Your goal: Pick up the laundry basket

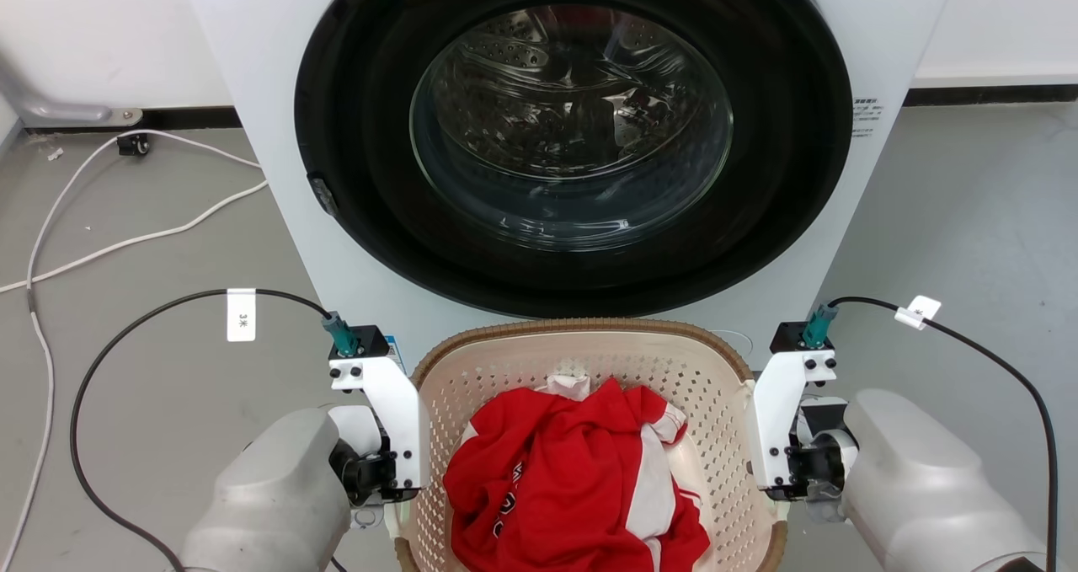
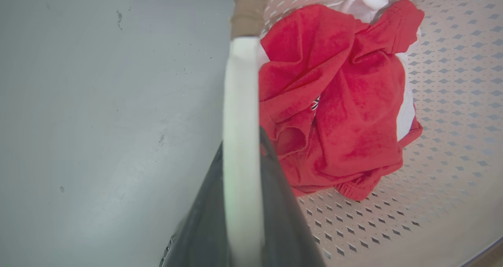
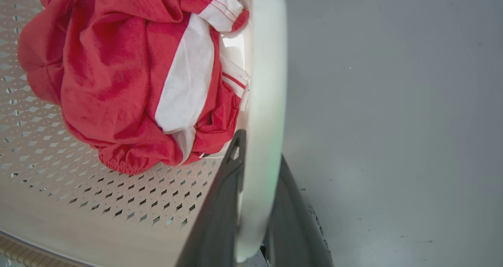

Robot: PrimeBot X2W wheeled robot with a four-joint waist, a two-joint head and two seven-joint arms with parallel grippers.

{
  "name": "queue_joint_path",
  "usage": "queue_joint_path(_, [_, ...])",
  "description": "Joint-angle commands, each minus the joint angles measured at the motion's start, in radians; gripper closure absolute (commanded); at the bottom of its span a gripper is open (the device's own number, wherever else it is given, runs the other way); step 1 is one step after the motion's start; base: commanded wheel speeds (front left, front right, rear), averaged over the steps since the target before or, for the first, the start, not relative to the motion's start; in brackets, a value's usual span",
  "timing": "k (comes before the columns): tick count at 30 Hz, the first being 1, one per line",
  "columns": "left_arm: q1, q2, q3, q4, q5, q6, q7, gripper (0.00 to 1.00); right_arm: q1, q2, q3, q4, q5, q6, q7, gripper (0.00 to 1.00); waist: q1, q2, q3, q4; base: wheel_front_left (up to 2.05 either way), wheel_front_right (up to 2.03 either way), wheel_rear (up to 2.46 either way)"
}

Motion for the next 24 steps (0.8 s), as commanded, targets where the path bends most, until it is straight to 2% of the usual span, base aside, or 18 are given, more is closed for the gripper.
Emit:
queue_joint_path(1, [0.003, -0.014, -0.003, -0.007, -0.004, -0.011, 0.0, 1.0, 0.008, 0.008, 0.004, -0.006, 0.006, 0.005, -0.007, 1.0, 0.0002, 0.0, 0.001, 0.002, 0.0, 0.0, 0.0])
queue_joint_path(24, [0.011, -0.016, -0.043, -0.003, -0.042, -0.011, -0.007, 1.0, 0.016, 0.007, 0.04, 0.006, 0.049, 0.005, -0.009, 1.0, 0.0002, 0.0, 0.005, 0.0, 0.0, 0.0, 0.0])
